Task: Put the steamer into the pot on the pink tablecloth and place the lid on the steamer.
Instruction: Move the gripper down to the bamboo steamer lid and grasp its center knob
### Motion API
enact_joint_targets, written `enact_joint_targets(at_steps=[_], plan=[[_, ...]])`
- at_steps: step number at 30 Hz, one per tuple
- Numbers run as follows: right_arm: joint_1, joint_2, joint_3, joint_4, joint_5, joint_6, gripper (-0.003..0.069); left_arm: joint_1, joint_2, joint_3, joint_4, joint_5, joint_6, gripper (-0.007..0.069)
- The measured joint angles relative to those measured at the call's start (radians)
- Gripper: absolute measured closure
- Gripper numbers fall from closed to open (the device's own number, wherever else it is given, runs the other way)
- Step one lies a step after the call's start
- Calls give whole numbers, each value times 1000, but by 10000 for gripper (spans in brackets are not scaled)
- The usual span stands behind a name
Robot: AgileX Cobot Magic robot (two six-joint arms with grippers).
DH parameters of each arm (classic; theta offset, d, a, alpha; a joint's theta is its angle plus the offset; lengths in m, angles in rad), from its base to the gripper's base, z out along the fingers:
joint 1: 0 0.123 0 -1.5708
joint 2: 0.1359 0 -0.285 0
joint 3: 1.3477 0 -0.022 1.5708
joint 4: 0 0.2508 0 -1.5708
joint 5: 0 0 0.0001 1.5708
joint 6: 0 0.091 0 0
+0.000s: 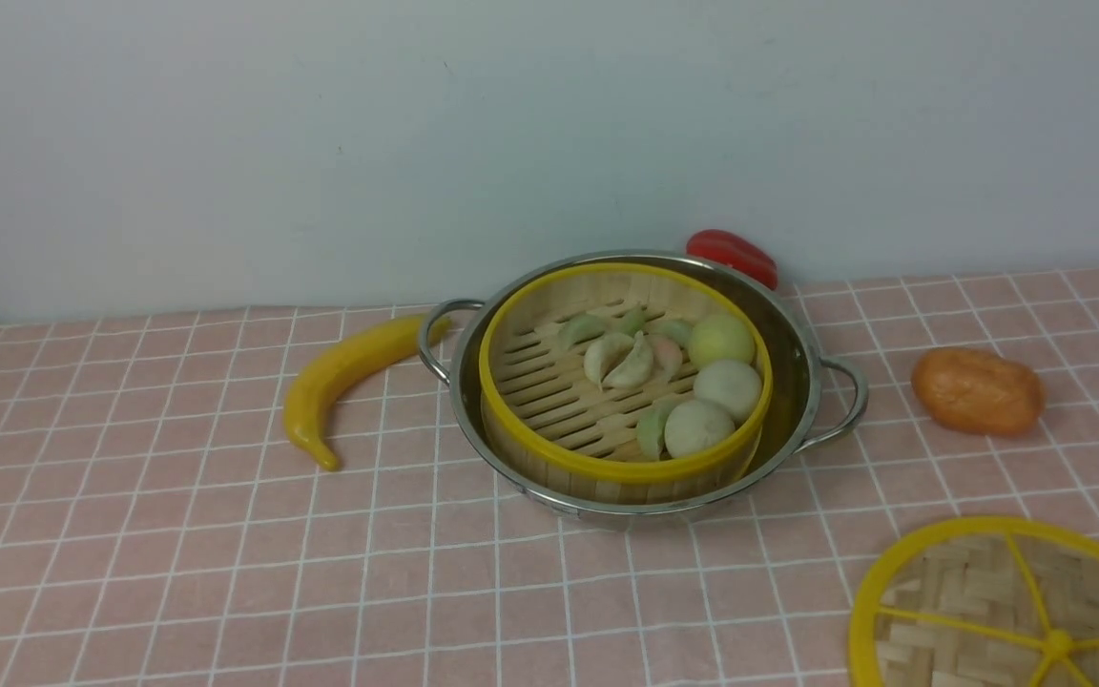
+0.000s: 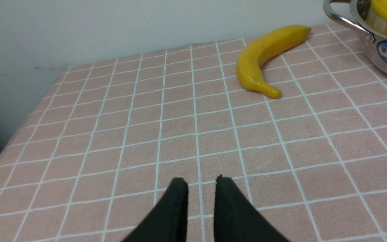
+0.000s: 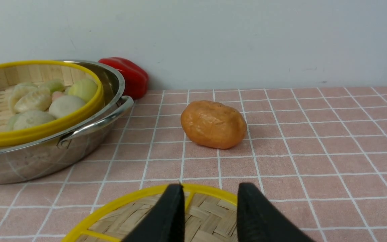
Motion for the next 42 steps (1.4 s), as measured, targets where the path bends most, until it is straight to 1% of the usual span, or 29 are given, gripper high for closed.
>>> enact_joint_targets(at_steps=[30,32,34,35,36,39,41,42], plan=[[0,0,0,0,-4,0,416,0,0,0,0,0,0,445],[0,0,0,0,-40,7,416,0,0,0,0,0,0,443],[0,0,-2,11,-113,33,416,0,0,0,0,0,0,434],[0,0,-6,12,-118,37,416,0,0,0,0,0,0,434],[0,0,-15,15,-131,45,416,0,0,0,0,0,0,433],[0,-2,-154,18,-153,73,416,0,0,0,0,0,0,433],[0,-3,-259,18,-137,76,416,0,0,0,0,0,0,426],[0,1,-323,18,-102,76,416,0,0,0,0,0,0,423]])
